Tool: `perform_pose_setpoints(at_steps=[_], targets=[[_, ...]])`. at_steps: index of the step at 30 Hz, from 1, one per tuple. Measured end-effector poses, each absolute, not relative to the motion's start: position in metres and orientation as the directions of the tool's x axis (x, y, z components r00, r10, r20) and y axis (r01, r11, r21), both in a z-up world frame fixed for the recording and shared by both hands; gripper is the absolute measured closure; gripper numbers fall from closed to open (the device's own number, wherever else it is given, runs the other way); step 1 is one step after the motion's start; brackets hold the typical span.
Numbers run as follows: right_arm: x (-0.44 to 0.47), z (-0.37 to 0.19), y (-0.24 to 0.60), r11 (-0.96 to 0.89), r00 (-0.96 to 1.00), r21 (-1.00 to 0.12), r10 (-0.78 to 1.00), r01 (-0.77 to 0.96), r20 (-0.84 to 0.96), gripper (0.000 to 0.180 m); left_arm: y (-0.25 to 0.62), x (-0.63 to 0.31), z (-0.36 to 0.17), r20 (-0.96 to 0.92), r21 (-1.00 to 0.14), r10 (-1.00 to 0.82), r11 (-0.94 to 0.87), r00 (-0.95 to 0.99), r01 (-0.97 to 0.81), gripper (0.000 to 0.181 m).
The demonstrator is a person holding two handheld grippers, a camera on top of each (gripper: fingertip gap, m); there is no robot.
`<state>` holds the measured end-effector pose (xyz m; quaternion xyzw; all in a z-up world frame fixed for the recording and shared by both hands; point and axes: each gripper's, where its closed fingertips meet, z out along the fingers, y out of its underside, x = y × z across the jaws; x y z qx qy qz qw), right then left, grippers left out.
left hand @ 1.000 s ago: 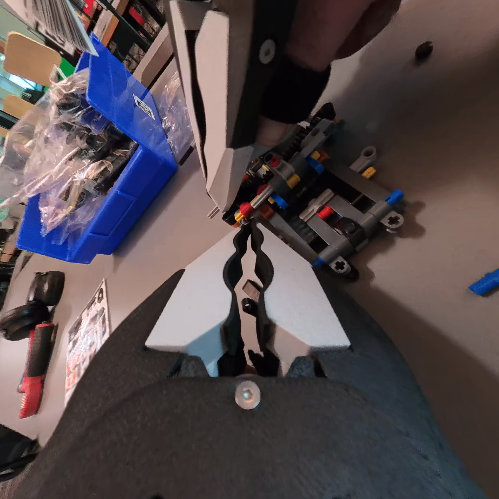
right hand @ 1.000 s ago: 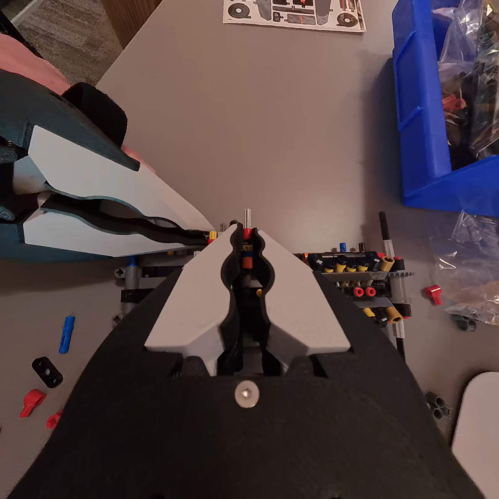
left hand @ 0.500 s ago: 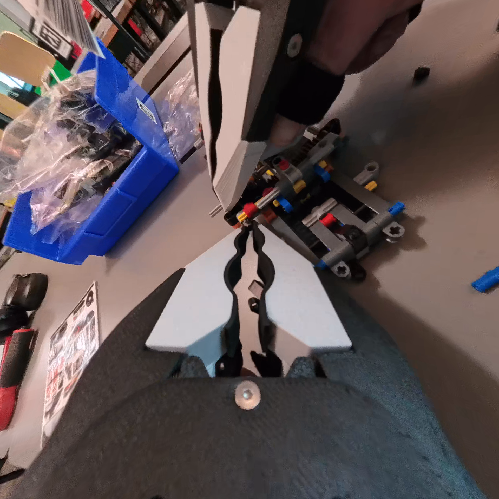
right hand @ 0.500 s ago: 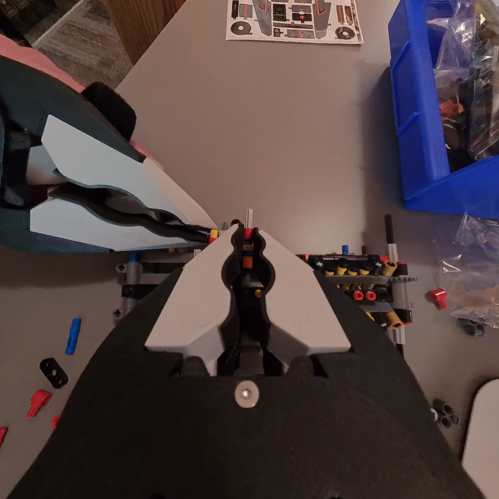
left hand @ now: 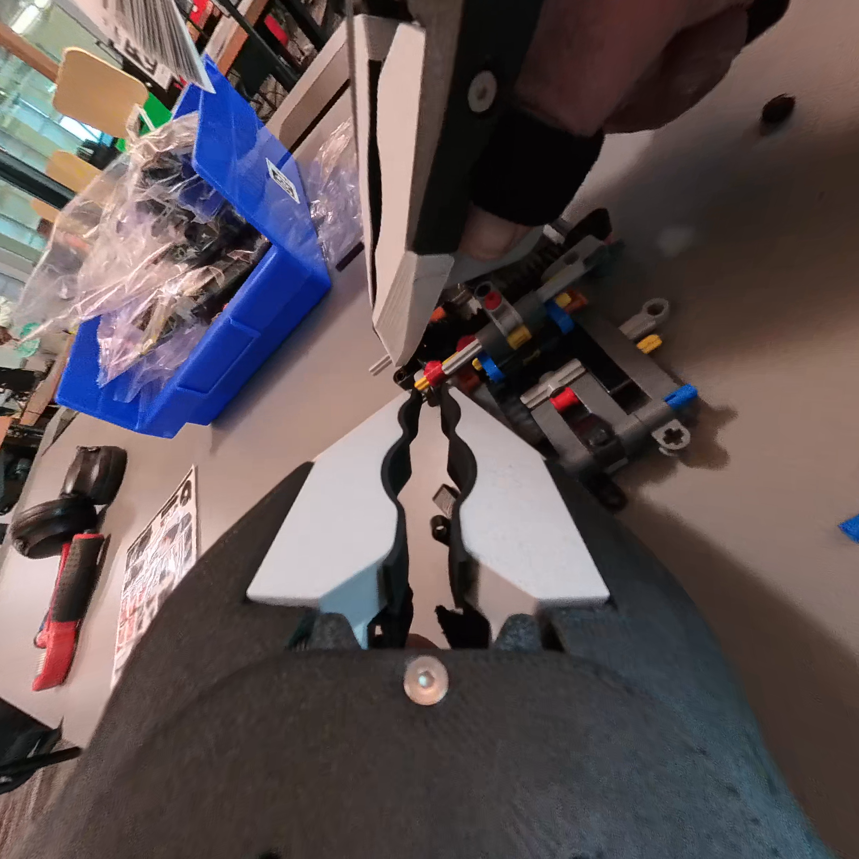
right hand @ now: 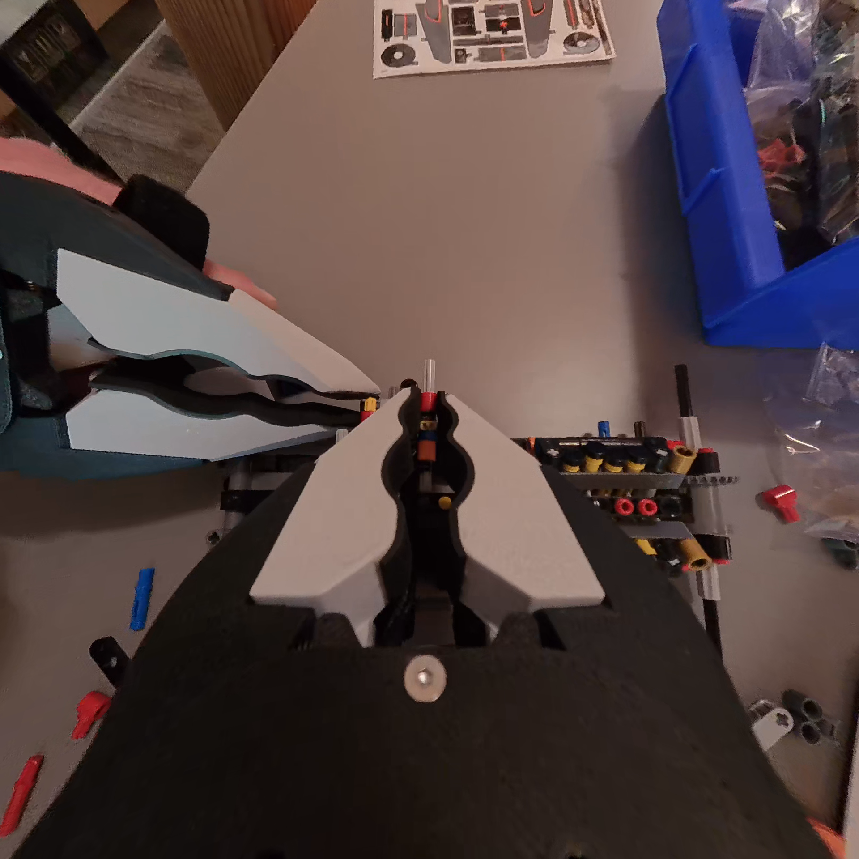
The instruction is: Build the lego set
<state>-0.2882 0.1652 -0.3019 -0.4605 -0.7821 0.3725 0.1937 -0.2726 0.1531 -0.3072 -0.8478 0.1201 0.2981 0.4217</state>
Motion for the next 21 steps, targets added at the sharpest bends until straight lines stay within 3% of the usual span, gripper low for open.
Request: perform_pose_setpoints(at_steps=[1, 7, 21], targets=[[-0.289, -0.302, 0.166, 0.290, -0.494, -0.762, 0.868, 0.579, -0.045, 0.176, 0.154, -0.273, -0.307, -0.597, -0.649, 0.051, -0.617, 0.801, -0.445, 0.174], [-0.295, -0.302, 0.171, 0.243, -0.441, -0.768, 0.896, 0.592, -0.057, 0.176, 0.159, -0.282, -0.314, -0.557, -0.644, 0.063, -0.662, 0.828, -0.384, 0.177], [-0.296, -0.305, 0.180, 0.312, -0.459, -0.752, 0.888, 0.581, 0.014, 0.177, 0.165, -0.280, -0.314, -0.701, -0.548, 0.019, -0.655, 0.713, -0.521, 0.179]])
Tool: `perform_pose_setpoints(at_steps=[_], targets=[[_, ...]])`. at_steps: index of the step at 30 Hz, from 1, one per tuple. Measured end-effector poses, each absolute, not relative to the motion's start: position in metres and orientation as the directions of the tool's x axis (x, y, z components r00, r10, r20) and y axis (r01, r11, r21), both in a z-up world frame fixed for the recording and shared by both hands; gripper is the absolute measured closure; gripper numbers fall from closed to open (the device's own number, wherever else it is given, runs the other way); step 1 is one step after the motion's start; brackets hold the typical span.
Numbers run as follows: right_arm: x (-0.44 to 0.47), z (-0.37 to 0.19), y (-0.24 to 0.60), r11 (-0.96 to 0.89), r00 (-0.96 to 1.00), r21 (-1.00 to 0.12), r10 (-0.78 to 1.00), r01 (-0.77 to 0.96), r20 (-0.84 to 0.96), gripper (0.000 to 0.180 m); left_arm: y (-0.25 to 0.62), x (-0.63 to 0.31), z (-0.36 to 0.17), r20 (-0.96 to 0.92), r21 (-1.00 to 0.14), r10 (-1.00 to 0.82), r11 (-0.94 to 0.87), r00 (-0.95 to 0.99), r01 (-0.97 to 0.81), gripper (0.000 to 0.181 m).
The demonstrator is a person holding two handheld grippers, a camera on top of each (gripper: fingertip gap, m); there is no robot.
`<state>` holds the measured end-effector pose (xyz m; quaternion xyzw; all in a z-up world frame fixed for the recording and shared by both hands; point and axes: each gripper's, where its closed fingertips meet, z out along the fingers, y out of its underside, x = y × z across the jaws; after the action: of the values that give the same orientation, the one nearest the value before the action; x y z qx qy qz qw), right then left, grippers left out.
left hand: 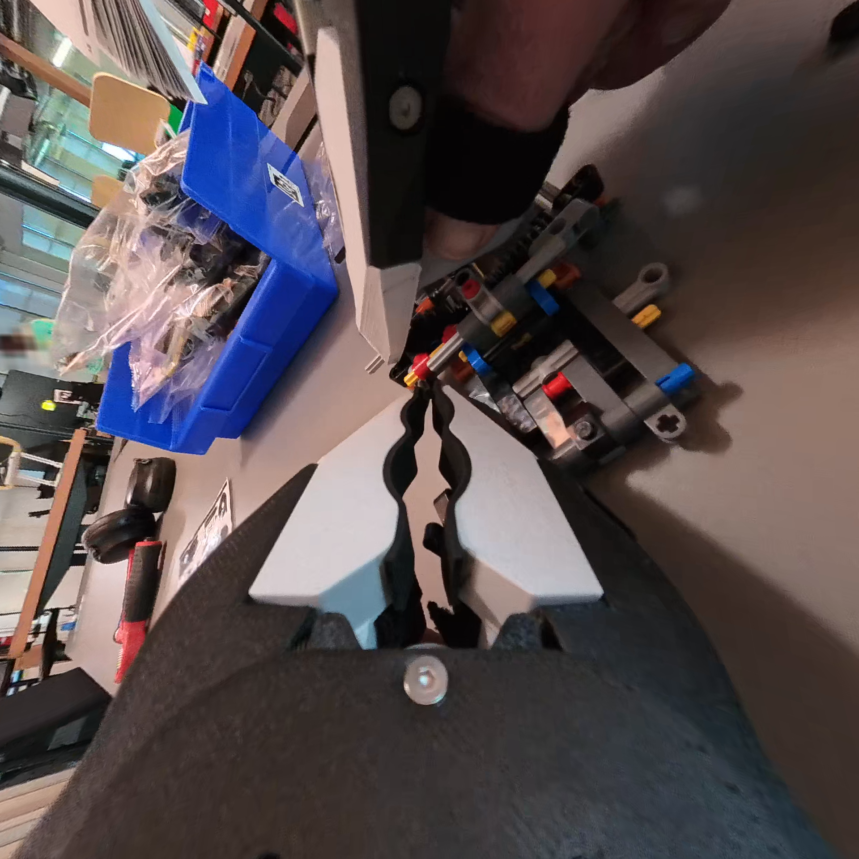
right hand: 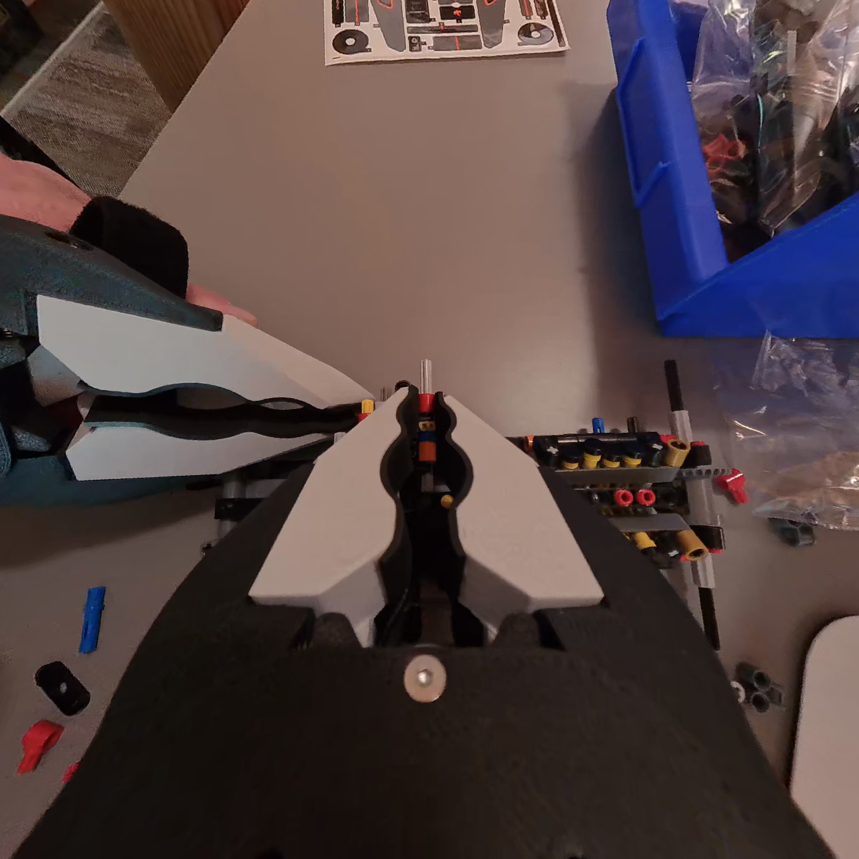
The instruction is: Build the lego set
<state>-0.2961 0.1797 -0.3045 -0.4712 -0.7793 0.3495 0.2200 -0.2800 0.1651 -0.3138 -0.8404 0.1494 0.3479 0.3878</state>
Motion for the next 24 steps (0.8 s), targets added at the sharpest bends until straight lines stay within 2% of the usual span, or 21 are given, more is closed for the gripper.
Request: perform_pose_setpoints(at_steps=[17, 20, 24], targets=[[-0.293, -0.305, 0.175, 0.345, -0.502, -0.756, 0.864, 0.556, 0.025, 0.177, 0.161, -0.275, -0.314, -0.764, -0.496, -0.008, -0.632, 0.645, -0.596, 0.179], [-0.299, -0.303, 0.193, 0.354, -0.457, -0.753, 0.886, 0.555, 0.079, 0.177, 0.160, -0.268, -0.315, -0.783, -0.473, -0.044, -0.605, 0.621, -0.640, 0.180], [-0.296, -0.302, 0.185, 0.353, -0.483, -0.757, 0.874, 0.550, 0.056, 0.177, 0.161, -0.269, -0.316, -0.765, -0.489, -0.045, -0.608, 0.642, -0.625, 0.179]])
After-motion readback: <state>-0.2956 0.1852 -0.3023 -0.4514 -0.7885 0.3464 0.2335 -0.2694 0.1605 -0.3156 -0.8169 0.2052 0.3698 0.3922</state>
